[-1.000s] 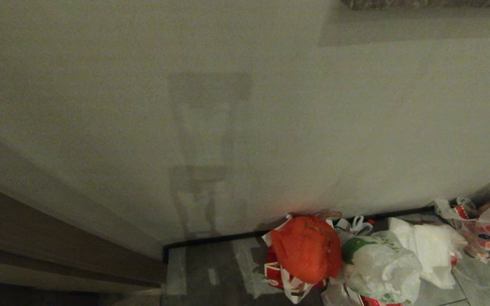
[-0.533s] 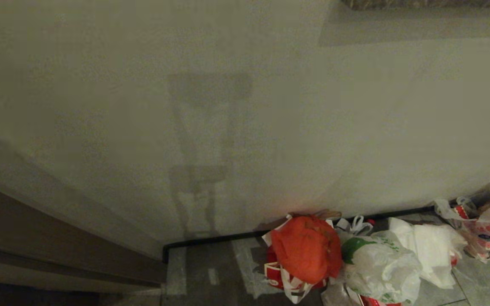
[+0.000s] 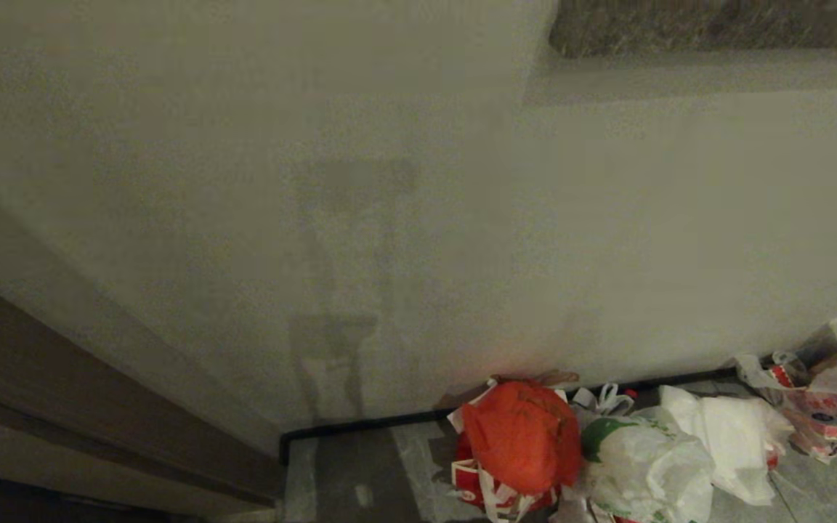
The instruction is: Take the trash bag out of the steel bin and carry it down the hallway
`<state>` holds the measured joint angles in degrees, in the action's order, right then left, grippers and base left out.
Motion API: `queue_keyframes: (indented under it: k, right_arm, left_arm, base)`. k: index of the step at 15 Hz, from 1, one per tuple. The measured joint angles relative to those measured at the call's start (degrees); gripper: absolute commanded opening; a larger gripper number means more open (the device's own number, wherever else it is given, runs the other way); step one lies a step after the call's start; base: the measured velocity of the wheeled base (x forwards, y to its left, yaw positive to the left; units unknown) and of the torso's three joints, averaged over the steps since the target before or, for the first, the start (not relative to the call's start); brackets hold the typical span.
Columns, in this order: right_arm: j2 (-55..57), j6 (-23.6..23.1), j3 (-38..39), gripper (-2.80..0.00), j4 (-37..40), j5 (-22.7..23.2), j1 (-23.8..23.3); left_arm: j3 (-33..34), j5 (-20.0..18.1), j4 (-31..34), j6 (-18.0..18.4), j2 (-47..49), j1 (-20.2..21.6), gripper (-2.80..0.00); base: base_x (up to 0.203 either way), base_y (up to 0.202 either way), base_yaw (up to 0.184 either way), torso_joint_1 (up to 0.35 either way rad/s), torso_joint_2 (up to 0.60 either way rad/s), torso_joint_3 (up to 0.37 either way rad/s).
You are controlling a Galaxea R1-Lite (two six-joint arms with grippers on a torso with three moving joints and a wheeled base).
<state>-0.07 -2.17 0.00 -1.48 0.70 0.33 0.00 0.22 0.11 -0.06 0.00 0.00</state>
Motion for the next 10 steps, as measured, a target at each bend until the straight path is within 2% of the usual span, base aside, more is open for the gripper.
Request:
queue_keyframes:
  k: [10]
  right_arm:
    - [0.02, 0.29, 0.0, -2.8, -0.07, -0.02, 0.02]
  left_arm:
    - [0.0, 0.0, -0.01, -0.18, 0.0, 0.0, -2.8]
  base:
    - [0.0, 0.0, 0.0, 0.003, 0.0, 0.201]
